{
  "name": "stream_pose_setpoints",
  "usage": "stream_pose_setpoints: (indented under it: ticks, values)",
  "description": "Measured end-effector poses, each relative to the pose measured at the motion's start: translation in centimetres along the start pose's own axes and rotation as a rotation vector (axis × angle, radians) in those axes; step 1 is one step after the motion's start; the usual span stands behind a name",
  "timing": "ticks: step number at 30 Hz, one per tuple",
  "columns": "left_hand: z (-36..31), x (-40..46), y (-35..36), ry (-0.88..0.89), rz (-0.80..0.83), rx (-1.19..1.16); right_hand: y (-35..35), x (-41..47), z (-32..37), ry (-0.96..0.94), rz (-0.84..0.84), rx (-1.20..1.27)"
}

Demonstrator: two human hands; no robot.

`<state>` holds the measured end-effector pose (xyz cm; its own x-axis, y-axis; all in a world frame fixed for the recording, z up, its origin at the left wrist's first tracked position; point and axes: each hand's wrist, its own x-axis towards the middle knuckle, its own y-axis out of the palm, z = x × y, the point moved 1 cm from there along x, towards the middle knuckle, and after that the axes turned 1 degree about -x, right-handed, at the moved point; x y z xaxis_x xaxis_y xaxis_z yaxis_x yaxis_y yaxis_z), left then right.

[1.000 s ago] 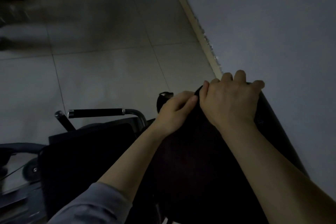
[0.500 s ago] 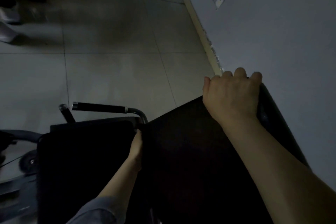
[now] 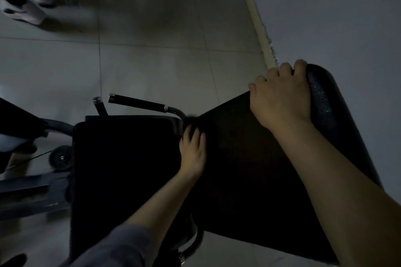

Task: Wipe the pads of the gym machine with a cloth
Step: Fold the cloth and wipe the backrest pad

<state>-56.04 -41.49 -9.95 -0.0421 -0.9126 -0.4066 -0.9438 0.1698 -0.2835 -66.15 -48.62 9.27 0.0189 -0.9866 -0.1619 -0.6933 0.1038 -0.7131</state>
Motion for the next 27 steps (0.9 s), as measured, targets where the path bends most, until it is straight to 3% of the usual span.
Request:
stream_pose_setpoints:
  ticks: [3, 5, 9, 12, 14, 16, 18, 22, 27]
  values:
    - [-5.4, 3.7, 0.0, 0.302, -0.024, 0.013, 0.3, 0.6, -0.1, 0.008, -0.018, 0.01]
    - [-6.2, 2.7, 0.8, 0.401, -0.046, 0.069, 0.4, 0.7, 0.2, 0.008, -0.042, 0.018]
    - [-2.7, -5.1, 2.8, 0.414, 0.045, 0.13, 0.6, 0.6, 0.1, -0.004, -0.104, 0.1]
    - [-1.6, -11.2, 4.0, 0.434, 0.115, 0.078, -0.1, -0.9, 1.1, -0.066, -0.21, 0.382]
    - [-1.5, -13.5, 3.9, 0.46, 0.171, 0.038, 0.3, -3.9, 3.7, -0.284, -0.132, 0.661]
    - [-1.0, -13.7, 2.4, 0.462, 0.261, -0.052, 1.2, -7.6, 6.6, -0.543, 0.176, 0.832]
    - [0.4, -13.6, 0.6, 0.504, 0.298, -0.105, 3.2, -10.6, 8.2, -0.585, 0.392, 0.828]
    - [4.7, -15.6, -0.7, 0.488, 0.2, 0.002, 6.1, -14.1, 9.3, -0.511, 0.309, 0.547]
    - [5.4, -17.1, 0.5, 0.24, 0.134, -0.188, 7.5, -15.1, 11.0, -0.506, 0.245, 0.441]
